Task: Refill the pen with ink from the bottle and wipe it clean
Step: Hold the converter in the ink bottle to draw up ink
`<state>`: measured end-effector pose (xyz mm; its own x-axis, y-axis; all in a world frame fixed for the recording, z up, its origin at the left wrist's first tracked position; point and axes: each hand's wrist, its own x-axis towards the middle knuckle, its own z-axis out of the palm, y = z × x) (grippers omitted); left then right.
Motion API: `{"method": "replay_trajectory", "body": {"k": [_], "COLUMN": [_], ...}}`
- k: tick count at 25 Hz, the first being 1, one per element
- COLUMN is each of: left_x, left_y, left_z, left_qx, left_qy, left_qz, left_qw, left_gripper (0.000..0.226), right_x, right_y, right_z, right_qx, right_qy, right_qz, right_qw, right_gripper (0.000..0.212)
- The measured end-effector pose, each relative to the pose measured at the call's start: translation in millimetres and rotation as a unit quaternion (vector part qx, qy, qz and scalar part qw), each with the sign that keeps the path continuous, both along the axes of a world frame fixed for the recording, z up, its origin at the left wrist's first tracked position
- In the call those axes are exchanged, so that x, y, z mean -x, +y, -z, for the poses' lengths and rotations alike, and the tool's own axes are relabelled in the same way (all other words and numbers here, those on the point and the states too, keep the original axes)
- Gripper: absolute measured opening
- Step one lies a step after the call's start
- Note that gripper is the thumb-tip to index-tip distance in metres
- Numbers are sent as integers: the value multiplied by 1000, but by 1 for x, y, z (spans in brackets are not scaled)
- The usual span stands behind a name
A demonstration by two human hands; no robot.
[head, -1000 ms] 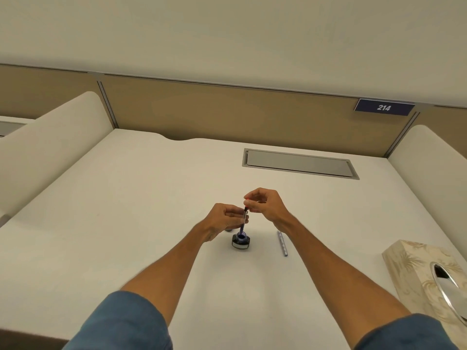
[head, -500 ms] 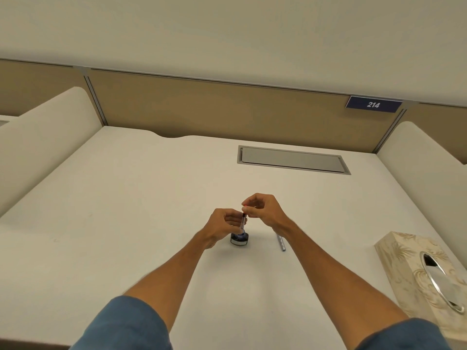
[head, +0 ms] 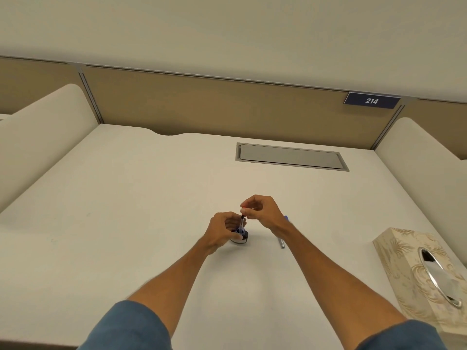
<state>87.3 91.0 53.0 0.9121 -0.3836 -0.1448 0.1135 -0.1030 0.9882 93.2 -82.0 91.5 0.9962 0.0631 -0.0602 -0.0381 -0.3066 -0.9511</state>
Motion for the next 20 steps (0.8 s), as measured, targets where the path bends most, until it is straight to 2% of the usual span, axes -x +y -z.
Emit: {"method": "replay_trajectory", "body": {"k": [7, 15, 20], "left_x": [1, 0, -1], "left_y": [-1, -6, -7], "left_z": [1, 5, 6], "left_qx": [5, -6, -13], "left_qy": [-11, -22, -22], "left_qz": [0, -35, -41], "left_qw": [1000, 999, 999], "left_gripper": [47, 25, 26], "right_x": [-1, -1, 0], "right_y": [-1, -1, -3], "right_z": [1, 1, 4], "right_qx": [12, 21, 15], "right_qy": [-15, -22, -16], "right_qz": [1, -7, -9], "right_qw": [1000, 1000, 1000], "right_gripper": [11, 12, 14]}}
